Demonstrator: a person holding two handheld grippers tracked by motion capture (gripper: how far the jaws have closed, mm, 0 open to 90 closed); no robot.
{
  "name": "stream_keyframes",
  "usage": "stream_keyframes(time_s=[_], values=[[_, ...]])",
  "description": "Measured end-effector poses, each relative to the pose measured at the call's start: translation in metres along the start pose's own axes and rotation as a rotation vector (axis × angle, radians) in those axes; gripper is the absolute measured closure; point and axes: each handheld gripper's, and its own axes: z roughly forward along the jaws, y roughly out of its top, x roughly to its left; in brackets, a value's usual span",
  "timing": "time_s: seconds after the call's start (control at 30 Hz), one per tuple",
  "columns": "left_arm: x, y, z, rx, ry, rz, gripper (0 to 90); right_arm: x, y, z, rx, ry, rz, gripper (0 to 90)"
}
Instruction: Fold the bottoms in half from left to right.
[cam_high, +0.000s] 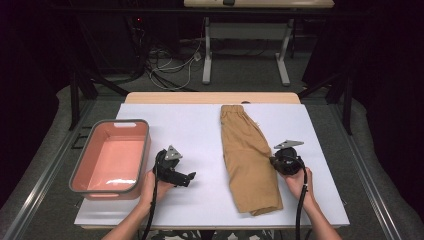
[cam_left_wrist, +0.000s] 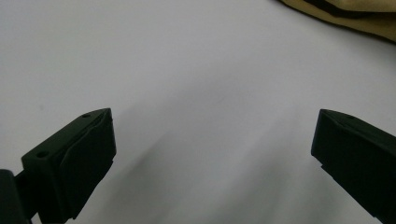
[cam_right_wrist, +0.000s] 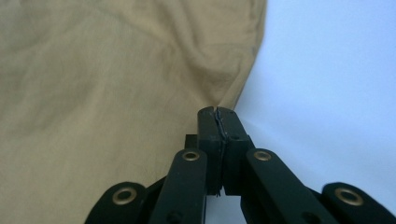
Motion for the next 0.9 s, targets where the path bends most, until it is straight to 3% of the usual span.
stream_keyframes(time_s=[0.53, 0.8, 0.9], values=[[0.002, -0.001, -0.005, -0.01, 0.005, 0.002, 0.0, 0.0, -0.001, -0.005, 0.006, 0.017, -0.008, 87.0], [0.002, 0.0, -0.004, -0.005, 0.005, 0.0, 0.0, -0.006, -0.002, -0.009, -0.04, 0.067, 0.012, 47.8], [0.001, 0.0, -0.003, -0.005, 0.002, -0.004, 0.0, -0.008, -0.003, -0.01, -0.052, 0.091, 0.006, 37.6]])
